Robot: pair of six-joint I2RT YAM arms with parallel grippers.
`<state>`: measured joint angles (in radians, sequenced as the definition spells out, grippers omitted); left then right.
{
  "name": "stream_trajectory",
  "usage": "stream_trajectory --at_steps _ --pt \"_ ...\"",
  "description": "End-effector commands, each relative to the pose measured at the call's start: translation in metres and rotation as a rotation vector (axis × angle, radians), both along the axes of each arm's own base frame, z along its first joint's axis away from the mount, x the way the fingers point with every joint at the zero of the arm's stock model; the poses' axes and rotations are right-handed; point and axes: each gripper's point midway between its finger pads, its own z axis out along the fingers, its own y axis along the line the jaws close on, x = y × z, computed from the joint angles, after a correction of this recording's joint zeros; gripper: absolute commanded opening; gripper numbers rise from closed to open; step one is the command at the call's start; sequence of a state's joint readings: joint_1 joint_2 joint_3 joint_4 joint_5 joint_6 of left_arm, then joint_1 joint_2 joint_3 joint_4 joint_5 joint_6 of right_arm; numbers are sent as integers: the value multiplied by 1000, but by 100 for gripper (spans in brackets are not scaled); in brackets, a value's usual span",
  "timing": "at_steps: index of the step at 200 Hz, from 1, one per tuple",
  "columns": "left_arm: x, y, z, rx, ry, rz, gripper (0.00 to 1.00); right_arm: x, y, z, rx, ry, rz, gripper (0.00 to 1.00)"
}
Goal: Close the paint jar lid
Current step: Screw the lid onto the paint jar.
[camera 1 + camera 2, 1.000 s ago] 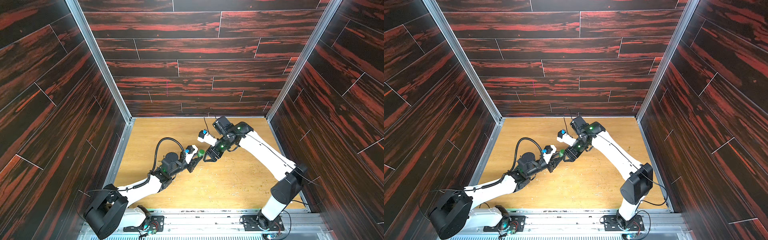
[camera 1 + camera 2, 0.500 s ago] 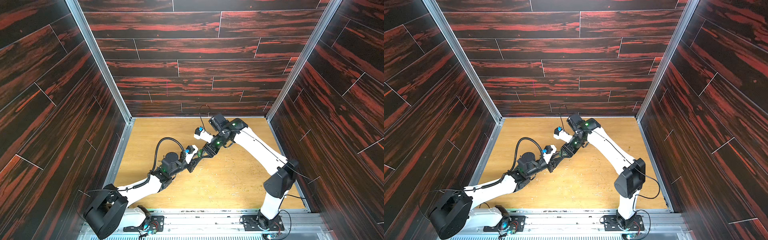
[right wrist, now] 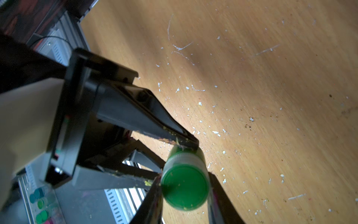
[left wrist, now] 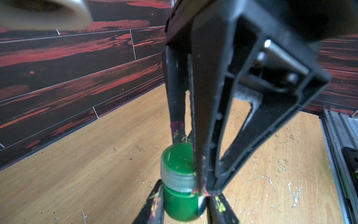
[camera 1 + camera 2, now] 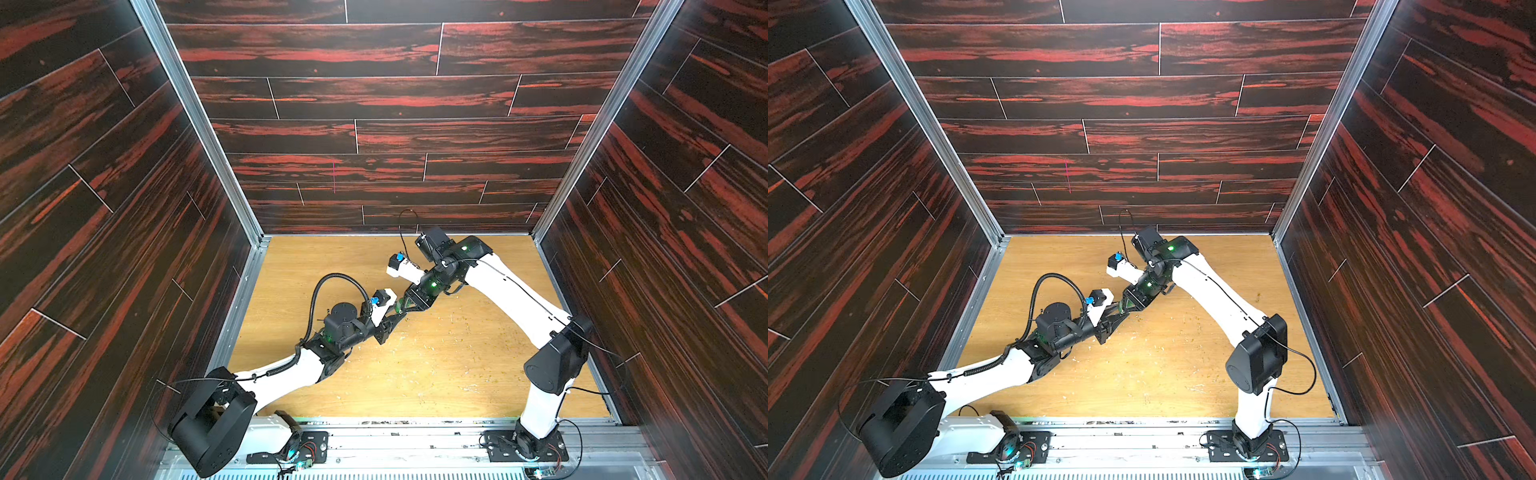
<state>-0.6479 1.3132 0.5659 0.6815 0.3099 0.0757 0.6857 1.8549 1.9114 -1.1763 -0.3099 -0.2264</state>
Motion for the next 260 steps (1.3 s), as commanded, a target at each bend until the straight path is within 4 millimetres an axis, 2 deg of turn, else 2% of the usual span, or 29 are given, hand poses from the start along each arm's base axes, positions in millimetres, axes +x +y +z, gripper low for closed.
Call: stream_trajectory --at_steps 1,48,93,109,142,168,202,237,260 --pt "16 0 39 -62 -110 62 16 -5 14 -10 -17 65 -76 31" --pt "33 4 60 -82 -192 178 15 -6 30 -26 -29 189 -306 31" --pt "32 -1 68 -64 -244 221 16 -12 44 -41 -74 261 -418 32" --pt "31 1 69 -72 -243 226 16 -11 44 -39 -72 267 -437 37" --pt "28 4 62 -46 -212 224 15 -9 37 -24 -48 231 -427 60" --pt "22 5 48 -17 -173 205 15 -4 24 -5 -5 202 -405 71" --pt "17 9 27 25 -102 171 15 -4 11 30 106 181 -303 75" --pt "8 13 23 7 -40 104 15 -2 -17 37 91 110 -179 75" --pt "4 9 23 10 -6 56 15 -8 -21 42 121 63 -61 75"
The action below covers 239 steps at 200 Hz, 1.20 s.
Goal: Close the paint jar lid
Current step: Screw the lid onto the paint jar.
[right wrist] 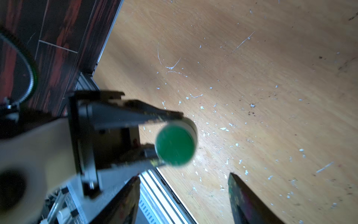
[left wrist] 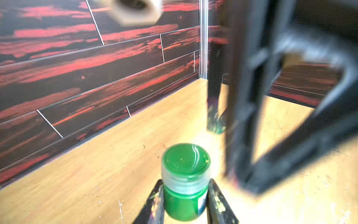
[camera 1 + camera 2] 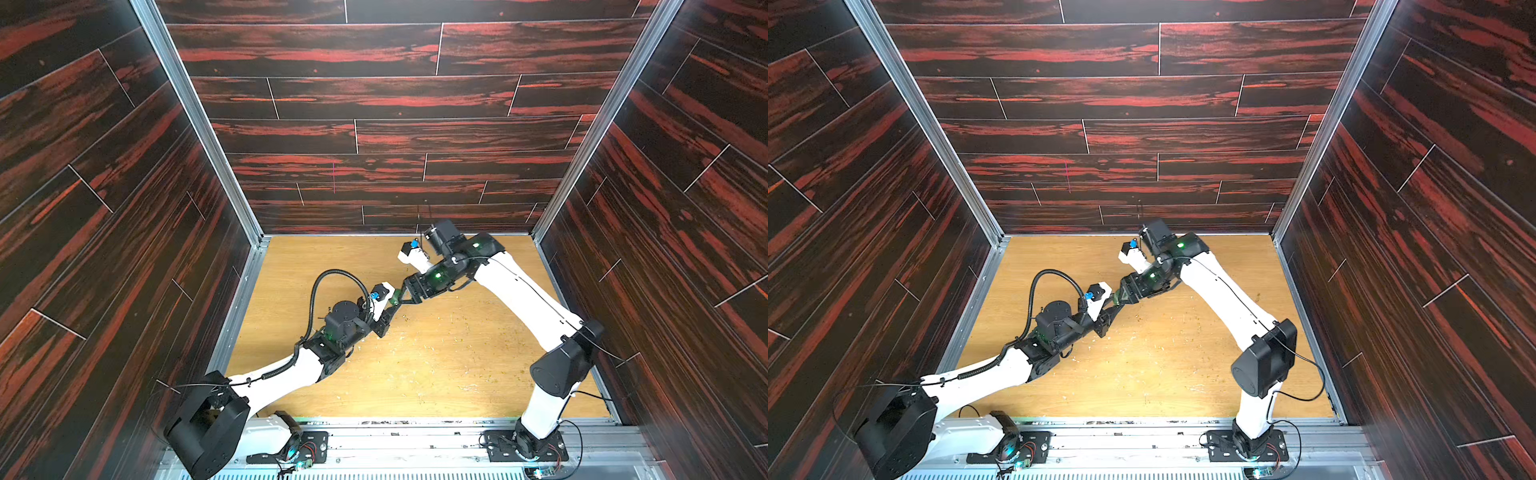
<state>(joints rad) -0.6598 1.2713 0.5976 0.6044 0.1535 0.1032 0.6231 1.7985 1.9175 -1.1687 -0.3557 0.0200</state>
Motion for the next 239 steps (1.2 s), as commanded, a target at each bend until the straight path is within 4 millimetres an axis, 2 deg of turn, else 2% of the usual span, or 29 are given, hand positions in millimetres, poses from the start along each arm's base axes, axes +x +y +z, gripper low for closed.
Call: stream_trajectory --at_steps 1,22,59,76,138,176,192,219,239 --pt "-12 -6 11 -29 28 -85 15 -18 -6 13 46 -61 187 75" --pt "-20 -10 13 -31 59 -141 15 -17 -5 4 33 -118 285 75" --pt "-26 -12 13 -13 83 -173 15 -21 5 9 101 -177 415 75" --pt "-26 -12 14 -11 82 -175 15 -22 5 8 108 -178 434 75" --pt "-26 -14 17 -14 85 -185 15 -20 11 -21 39 -153 464 75" --pt "-26 -15 19 -14 81 -187 15 -21 16 -25 43 -133 472 74" --pt "-26 -15 19 -14 81 -190 15 -20 16 -26 30 -138 469 68" --pt "-25 -15 18 -11 81 -188 15 -20 20 -22 50 -133 463 46" --pt "-24 -15 19 -10 74 -181 15 -18 24 -22 66 -116 449 37"
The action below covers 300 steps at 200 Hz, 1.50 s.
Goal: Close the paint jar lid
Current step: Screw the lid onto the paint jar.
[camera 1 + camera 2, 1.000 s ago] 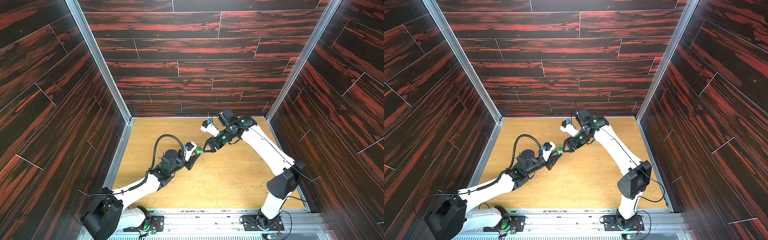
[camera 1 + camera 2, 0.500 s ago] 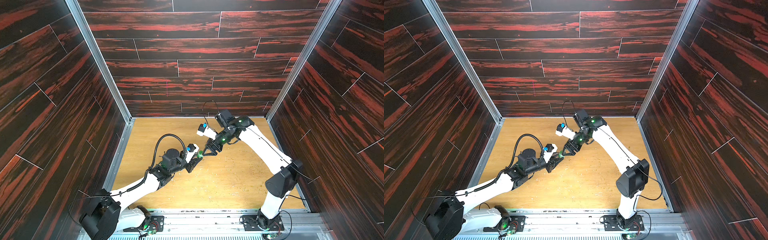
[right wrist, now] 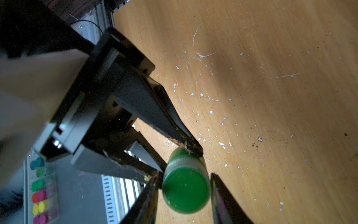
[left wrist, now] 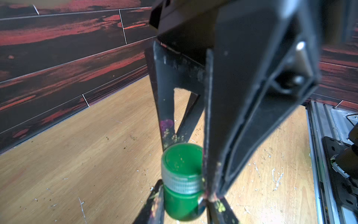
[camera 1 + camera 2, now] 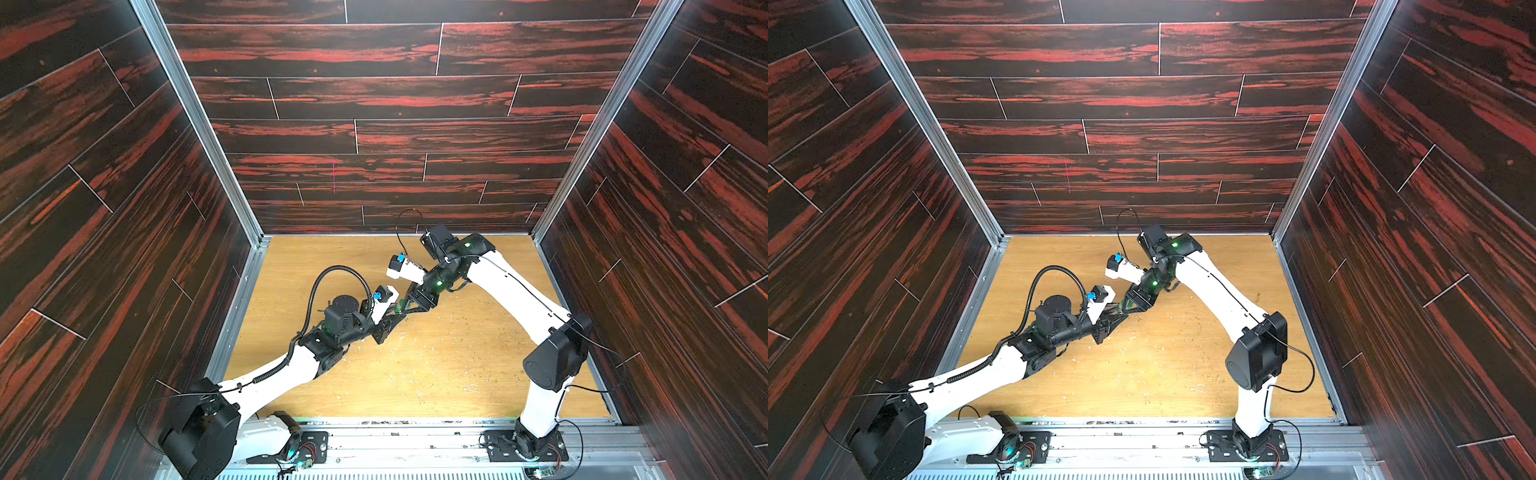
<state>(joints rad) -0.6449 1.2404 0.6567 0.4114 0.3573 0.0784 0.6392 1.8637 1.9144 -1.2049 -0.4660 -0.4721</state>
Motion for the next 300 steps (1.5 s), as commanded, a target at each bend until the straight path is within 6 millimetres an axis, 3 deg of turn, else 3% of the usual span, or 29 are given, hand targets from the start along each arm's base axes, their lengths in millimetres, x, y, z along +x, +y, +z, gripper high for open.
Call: stream_trajectory --at_steps 1,26,89,145,159,172,208,246,275,300 --pt "3 0 23 -30 -49 1 15 -1 9 -1 16 42 3 37" --pt "8 -1 28 -30 -72 18 15 5 16 -7 0 67 -46 32" --pt "69 12 70 -59 -327 358 15 28 45 -32 -47 387 -468 31" --pt "81 0 72 -26 -425 446 14 36 70 -43 -71 538 -624 33" --pt "80 1 70 -30 -418 448 14 37 67 -42 -86 532 -638 37" --pt "79 7 67 -33 -405 470 14 39 63 -38 -87 513 -645 49" --pt "68 24 51 -48 -323 426 14 50 35 -1 5 442 -667 69" --pt "49 26 33 -47 -187 303 14 47 10 42 94 298 -540 73" --pt "35 23 28 -53 -107 206 14 43 -12 46 50 170 -412 74" --pt "23 14 29 -53 -49 97 14 36 -15 40 35 73 -251 74"
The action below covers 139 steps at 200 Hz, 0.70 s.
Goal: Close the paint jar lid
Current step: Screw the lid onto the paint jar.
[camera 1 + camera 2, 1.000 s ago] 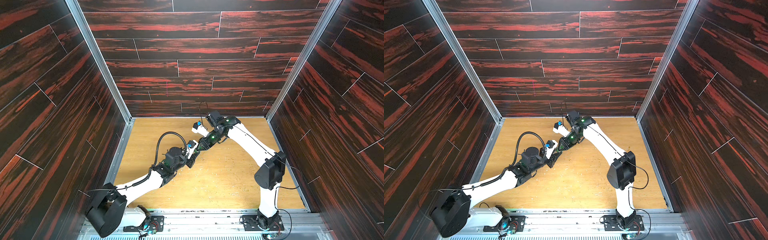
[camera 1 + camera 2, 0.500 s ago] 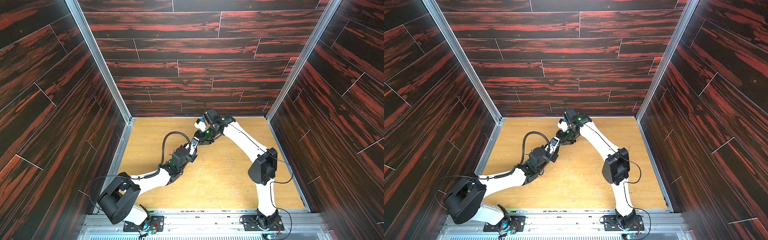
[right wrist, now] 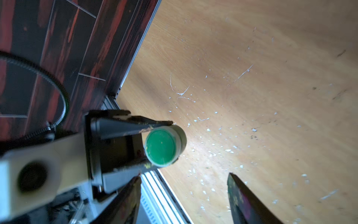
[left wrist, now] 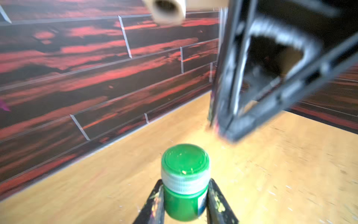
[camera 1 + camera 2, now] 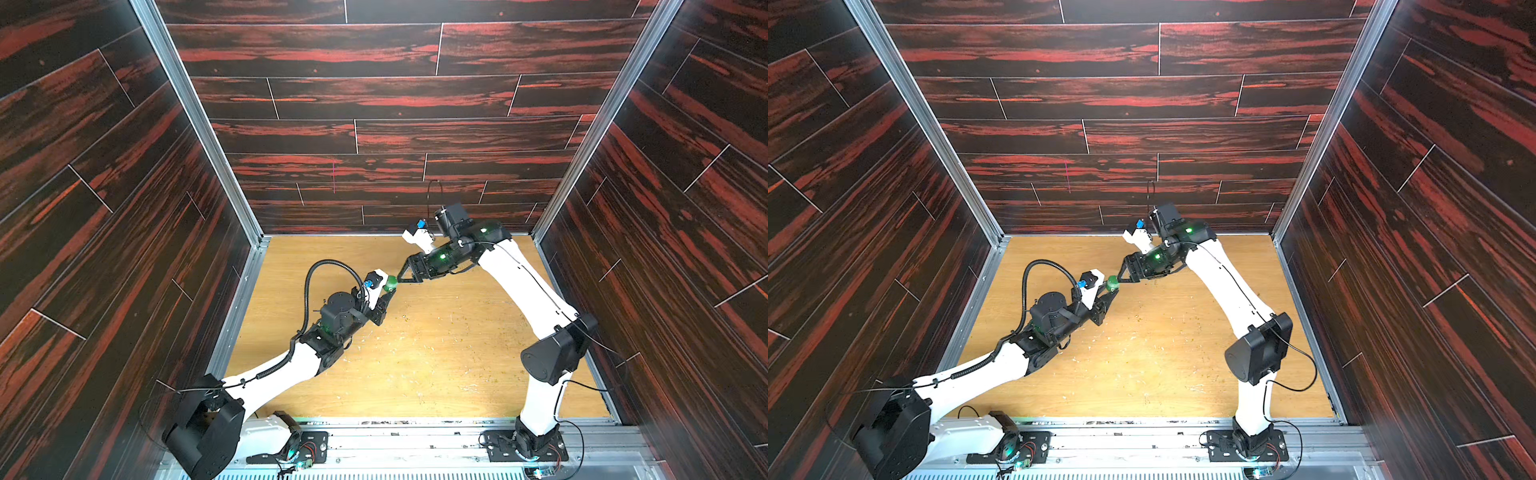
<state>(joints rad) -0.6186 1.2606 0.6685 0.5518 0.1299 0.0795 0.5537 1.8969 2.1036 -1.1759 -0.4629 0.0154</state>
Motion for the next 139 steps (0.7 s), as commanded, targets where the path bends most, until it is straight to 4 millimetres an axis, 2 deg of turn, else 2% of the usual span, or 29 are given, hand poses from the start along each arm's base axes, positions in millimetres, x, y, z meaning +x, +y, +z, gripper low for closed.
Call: stream_trajectory --at_steps 1,17,63,139 --pt "-23 -14 1 -12 80 -161 14 -17 -7 -10 -55 -94 208 74" --pt "-28 -19 3 -9 103 -211 14 -17 -7 -13 -59 -138 275 74" --pt "-30 -21 1 20 125 -237 14 -31 3 -3 33 -147 395 74" --pt "-30 -23 1 18 133 -254 15 -31 9 -40 -58 -106 416 74"
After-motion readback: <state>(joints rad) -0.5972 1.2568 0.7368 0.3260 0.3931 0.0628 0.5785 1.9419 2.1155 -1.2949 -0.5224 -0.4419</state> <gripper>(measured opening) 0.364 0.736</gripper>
